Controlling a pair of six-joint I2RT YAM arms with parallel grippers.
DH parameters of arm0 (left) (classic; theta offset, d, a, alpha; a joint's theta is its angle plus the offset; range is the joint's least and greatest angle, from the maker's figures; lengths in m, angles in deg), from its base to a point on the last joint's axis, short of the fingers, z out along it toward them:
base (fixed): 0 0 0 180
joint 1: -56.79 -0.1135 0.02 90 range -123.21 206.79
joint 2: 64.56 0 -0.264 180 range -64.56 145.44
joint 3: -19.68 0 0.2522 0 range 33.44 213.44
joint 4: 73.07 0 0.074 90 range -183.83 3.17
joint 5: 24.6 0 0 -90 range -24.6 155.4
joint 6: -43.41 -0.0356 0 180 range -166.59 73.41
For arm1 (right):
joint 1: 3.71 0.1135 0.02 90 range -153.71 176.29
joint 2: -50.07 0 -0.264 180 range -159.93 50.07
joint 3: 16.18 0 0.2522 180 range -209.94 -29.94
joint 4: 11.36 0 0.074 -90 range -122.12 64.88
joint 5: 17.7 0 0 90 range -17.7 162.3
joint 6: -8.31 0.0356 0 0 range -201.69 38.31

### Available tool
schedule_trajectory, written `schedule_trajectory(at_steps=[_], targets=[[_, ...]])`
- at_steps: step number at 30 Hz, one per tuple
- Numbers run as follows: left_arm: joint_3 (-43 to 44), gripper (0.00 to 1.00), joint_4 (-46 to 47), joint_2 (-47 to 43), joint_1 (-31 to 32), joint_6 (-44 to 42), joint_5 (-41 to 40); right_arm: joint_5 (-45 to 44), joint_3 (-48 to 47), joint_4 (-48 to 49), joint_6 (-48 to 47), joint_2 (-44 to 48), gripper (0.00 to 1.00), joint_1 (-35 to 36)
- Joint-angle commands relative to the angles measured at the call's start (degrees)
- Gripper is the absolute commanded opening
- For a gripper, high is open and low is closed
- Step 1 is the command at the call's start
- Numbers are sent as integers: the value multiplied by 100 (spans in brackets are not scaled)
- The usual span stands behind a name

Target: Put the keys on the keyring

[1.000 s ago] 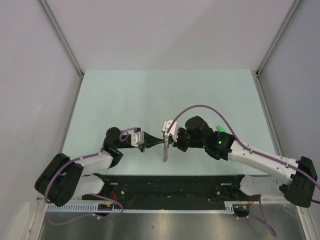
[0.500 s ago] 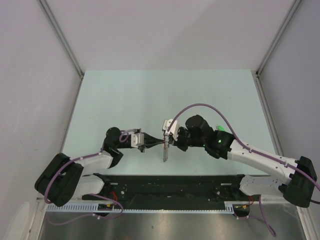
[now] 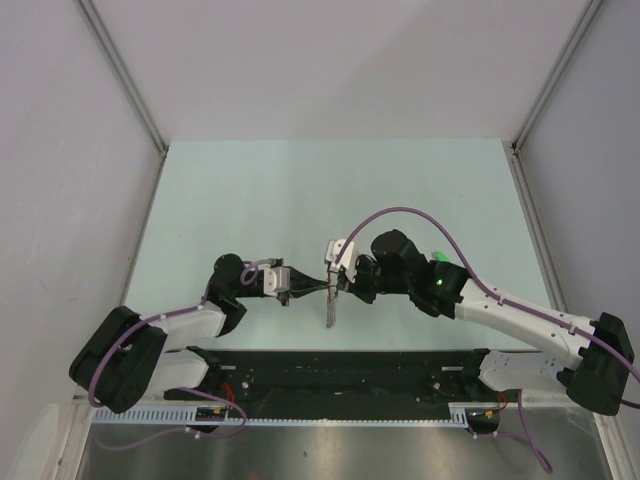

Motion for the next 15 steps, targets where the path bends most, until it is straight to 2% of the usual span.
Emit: schedule_trajectory(at_steps=[1, 15], targets=[[201, 0, 174, -10, 90, -162, 190, 127, -288, 232, -78, -27, 0, 81], [218, 0, 130, -54, 160, -162, 217, 92, -332, 214, -69, -80, 0, 107]])
